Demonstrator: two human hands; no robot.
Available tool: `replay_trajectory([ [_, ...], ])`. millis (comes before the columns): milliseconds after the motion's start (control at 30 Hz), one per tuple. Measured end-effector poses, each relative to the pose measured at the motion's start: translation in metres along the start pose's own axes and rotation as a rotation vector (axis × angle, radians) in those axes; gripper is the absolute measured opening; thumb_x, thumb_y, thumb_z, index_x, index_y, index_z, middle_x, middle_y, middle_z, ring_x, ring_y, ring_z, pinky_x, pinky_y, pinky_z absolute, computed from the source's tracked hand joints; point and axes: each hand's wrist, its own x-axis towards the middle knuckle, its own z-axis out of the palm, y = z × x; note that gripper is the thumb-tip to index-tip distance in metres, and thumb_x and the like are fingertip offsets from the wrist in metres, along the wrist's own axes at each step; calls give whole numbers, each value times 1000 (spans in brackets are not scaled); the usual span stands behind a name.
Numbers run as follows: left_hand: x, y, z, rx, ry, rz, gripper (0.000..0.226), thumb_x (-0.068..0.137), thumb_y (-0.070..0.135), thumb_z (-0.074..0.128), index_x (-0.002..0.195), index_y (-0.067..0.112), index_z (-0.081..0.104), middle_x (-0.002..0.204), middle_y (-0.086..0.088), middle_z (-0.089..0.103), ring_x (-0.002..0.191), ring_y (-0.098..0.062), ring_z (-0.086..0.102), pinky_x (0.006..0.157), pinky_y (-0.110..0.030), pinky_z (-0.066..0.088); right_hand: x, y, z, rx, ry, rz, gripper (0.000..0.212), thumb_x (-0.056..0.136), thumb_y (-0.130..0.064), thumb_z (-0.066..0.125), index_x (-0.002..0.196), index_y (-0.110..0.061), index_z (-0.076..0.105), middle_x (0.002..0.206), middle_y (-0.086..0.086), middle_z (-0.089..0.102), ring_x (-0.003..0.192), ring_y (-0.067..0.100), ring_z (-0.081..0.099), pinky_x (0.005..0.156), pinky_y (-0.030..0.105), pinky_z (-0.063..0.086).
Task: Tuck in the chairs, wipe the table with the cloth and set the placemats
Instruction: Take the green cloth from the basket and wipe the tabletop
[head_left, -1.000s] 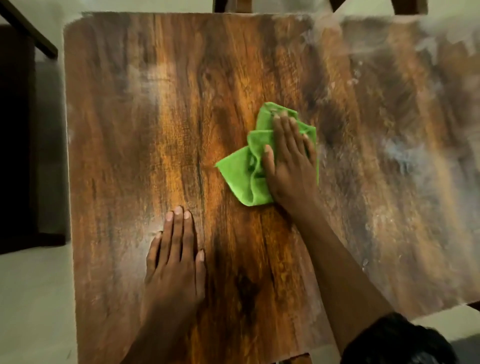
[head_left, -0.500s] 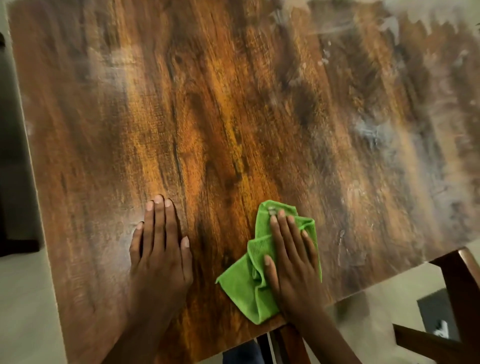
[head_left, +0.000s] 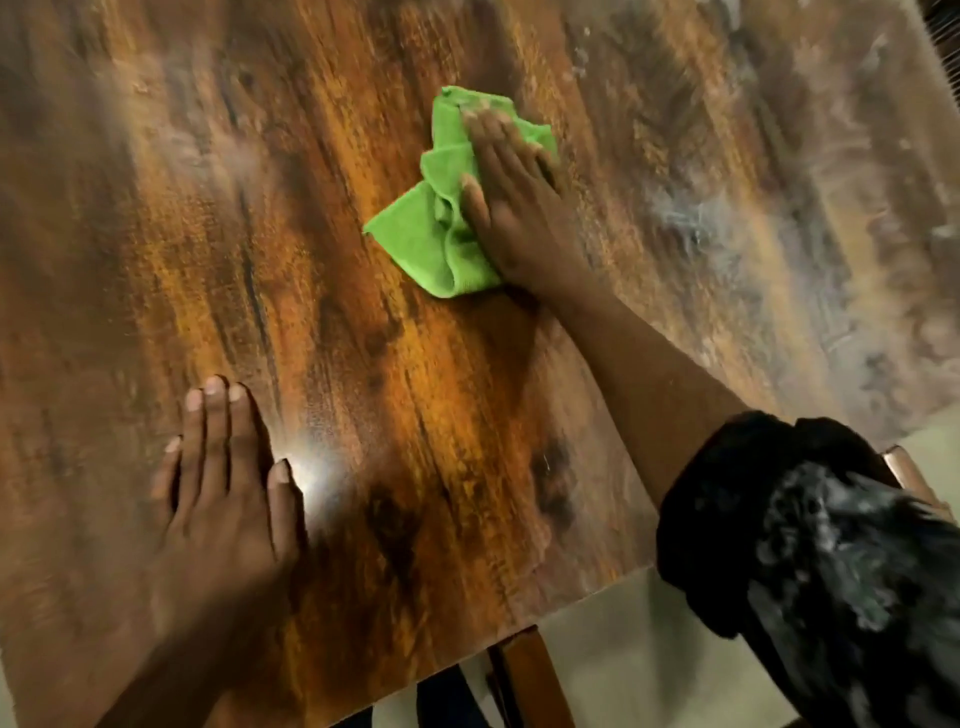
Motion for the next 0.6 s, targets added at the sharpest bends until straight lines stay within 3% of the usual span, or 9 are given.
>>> replay_trajectory([
  [167,-1,-2,0,6,-10,6,70,108,37,21,172,14,5,181,-4,0,167,-18,0,134,-49,11,-100,33,-11,23,-13,147,62,114,-45,23,170,-20,15,178,-1,13,165,13,8,133,41,11],
  [433,-3,1,0,37,59,24,68,109,34,26,172,12,9,180,-7,7,167,-17,2,134,-48,11,-268,-50,-20,-1,-193,-38,71,112,-50,28,171,-18,3,179,-1,-2,165,15,-4,132,47,14],
  [600,-3,-6,7,66,78,42,67,111,35,25,172,15,6,181,-6,4,167,-16,-1,135,-46,7,-330,-22,-25,0,-175,-67,69,112,-47,33,170,-18,9,179,-1,4,165,14,2,132,48,19],
])
